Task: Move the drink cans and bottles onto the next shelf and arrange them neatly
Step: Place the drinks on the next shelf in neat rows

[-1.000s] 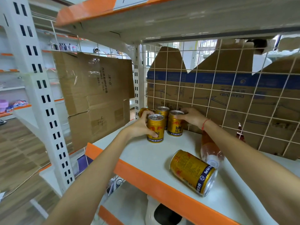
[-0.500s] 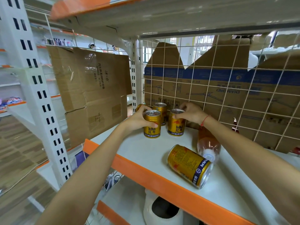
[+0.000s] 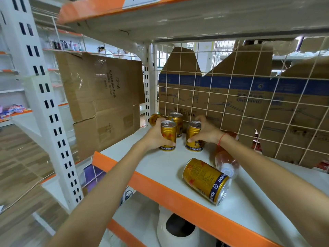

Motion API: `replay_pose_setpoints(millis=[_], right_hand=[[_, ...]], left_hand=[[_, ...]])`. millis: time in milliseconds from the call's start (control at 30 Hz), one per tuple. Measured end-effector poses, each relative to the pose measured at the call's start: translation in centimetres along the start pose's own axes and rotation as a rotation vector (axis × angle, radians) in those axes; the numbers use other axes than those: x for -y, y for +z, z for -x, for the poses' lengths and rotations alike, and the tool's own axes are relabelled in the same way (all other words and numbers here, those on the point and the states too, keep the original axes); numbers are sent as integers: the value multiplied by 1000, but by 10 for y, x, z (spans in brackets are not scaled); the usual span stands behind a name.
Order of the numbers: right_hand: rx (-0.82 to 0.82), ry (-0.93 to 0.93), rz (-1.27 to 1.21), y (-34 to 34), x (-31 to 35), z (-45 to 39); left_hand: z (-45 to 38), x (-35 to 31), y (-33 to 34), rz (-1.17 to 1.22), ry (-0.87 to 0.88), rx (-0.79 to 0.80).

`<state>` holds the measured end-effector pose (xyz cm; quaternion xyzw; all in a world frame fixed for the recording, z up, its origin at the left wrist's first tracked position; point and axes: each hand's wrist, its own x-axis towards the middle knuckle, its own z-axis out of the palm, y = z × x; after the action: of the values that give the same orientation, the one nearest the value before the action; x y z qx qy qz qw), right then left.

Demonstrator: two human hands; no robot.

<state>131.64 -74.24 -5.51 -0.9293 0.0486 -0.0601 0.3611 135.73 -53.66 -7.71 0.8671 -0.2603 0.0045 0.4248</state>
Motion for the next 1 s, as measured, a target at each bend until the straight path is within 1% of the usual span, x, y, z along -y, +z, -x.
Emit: replay_pose_setpoints(millis=[167, 267, 367, 500, 633, 833, 1000], right_hand=[[-146, -26, -8, 11, -3, 5], [-173, 11, 17, 13, -1, 7], [-176, 50, 68, 12, 6, 11], [-173, 58, 70, 8, 12, 19], [-135, 63, 97, -5, 24, 31], [-141, 67, 160, -26, 43, 57], [-116, 54, 185, -50, 50, 78]], left_hand=[[0, 3, 9, 15, -12, -79], [-1, 0, 10, 14, -41, -104], [1, -6, 11, 6, -69, -126], [5, -17, 5, 8, -88, -125], [12, -33, -6, -39, -94, -100], [31, -61, -19, -86, -116, -60], [43, -88, -34, -142, -128, -80]])
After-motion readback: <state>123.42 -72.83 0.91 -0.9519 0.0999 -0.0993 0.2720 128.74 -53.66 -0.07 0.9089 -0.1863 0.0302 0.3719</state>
